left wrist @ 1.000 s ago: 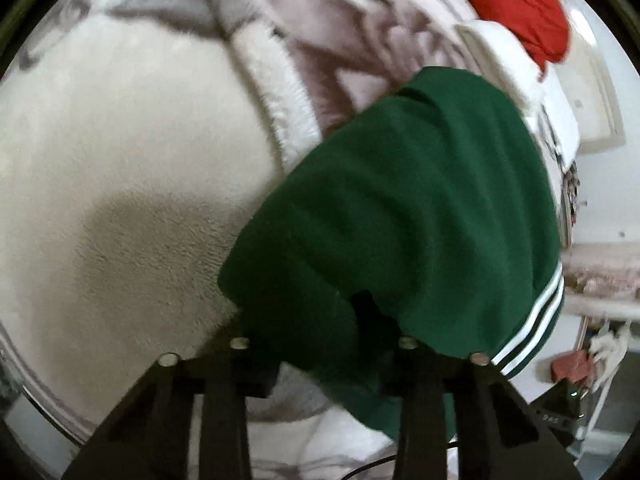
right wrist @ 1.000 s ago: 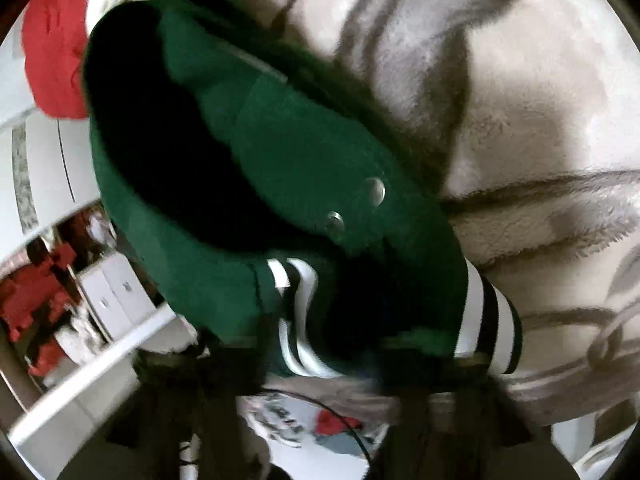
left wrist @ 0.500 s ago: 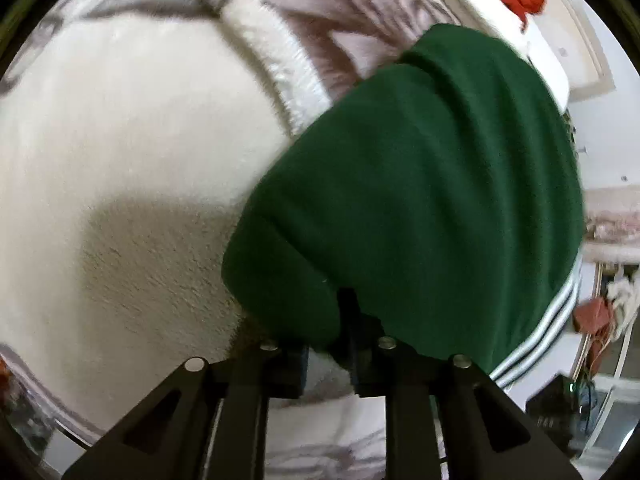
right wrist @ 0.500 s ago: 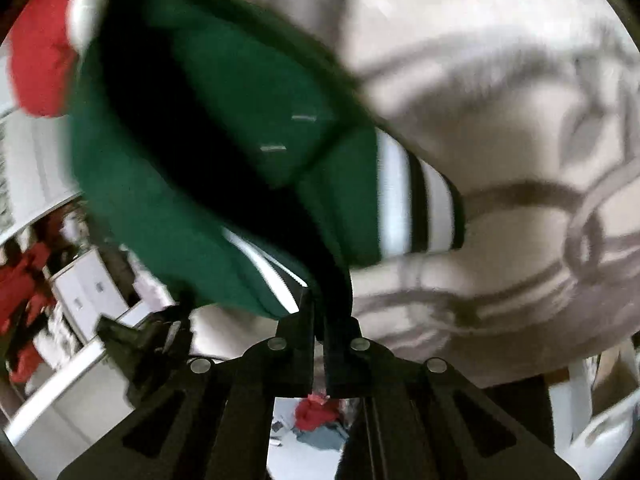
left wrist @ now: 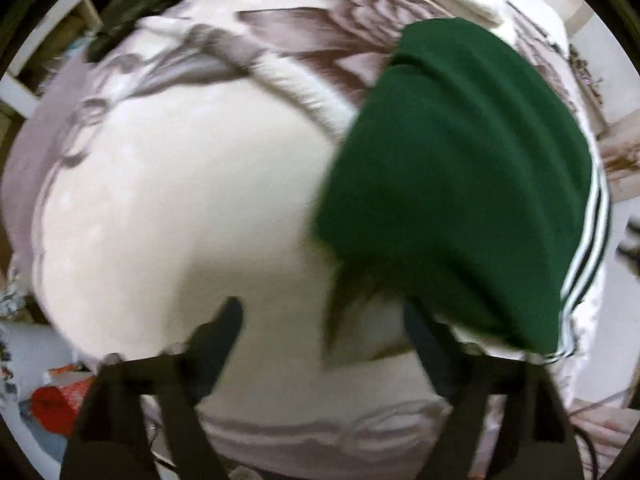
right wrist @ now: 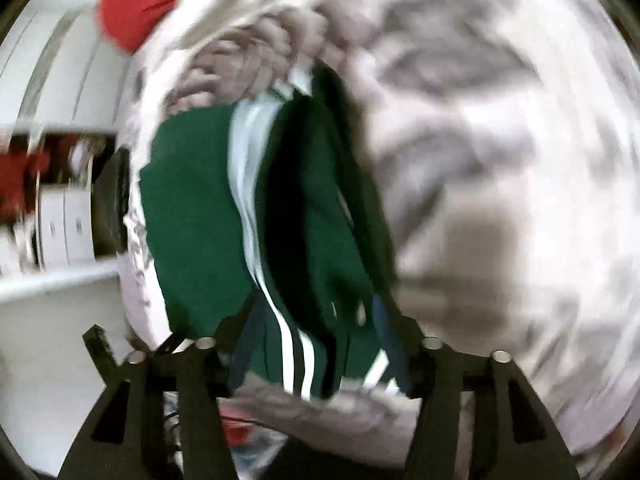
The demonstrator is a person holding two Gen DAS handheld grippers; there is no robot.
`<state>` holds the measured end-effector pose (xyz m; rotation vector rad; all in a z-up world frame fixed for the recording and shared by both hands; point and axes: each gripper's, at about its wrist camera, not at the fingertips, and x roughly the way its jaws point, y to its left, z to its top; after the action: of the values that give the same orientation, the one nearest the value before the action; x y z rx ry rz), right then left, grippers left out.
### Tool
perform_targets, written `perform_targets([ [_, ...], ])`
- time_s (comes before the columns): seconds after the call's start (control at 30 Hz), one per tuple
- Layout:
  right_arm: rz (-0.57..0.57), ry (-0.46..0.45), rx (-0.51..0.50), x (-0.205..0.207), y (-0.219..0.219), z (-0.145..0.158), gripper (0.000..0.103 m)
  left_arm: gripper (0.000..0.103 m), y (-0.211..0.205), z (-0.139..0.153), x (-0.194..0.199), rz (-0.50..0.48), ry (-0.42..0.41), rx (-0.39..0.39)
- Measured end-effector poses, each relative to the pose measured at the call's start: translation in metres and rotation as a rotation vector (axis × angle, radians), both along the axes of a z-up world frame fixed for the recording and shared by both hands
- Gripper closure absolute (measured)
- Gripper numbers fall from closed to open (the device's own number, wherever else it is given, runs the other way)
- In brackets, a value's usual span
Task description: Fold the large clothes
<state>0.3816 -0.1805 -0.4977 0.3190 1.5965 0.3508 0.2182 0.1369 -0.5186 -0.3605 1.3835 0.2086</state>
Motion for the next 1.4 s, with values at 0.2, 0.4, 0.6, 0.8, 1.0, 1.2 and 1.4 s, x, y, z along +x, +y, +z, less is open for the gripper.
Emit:
perform_targets([
  [0.2, 0.072, 0.013, 0.002, 0.058, 0.060, -0.018, 0.040, 0.009, 0.023, -0.085, -0.016, 0.013, 0.131, 0.191],
  [0.4, -0.032, 0.023, 0.145, 0.091, 0.085, -0.055, 0.100, 0.000, 0.030, -0.107, -0.020, 0.099, 0.009, 0.185],
  [0.6, -0.161, -0.094, 0.076, 0.098, 0.052, -0.016, 0.101, 0.000, 0.033, -0.106, -0.023, 0.106, 0.003, 0.176],
  [0.8, 0.090, 0.118, -0.094, 0.112, 0.084, -0.036, 0.078, 0.000, 0.039, -0.071, 0.001, 0.117, 0.077, 0.200],
  [1.0, 0.423, -0.084, -0.159, 0.135, 0.167, 0.045, 0.041, 0.000, 0.055, 0.002, 0.046, 0.184, -0.074, 0.153],
  [1.2, 0.560, -0.025, -0.089, 0.147, 0.258, 0.022, 0.040, 0.000, 0.059, 0.012, 0.159, -0.005, -0.189, 0.002],
  [1.4, 0.535, 0.075, 0.028, 0.136, 0.287, -0.032, 0.040, 0.000, 0.010, -0.016, 0.243, -0.282, -0.117, -0.088],
])
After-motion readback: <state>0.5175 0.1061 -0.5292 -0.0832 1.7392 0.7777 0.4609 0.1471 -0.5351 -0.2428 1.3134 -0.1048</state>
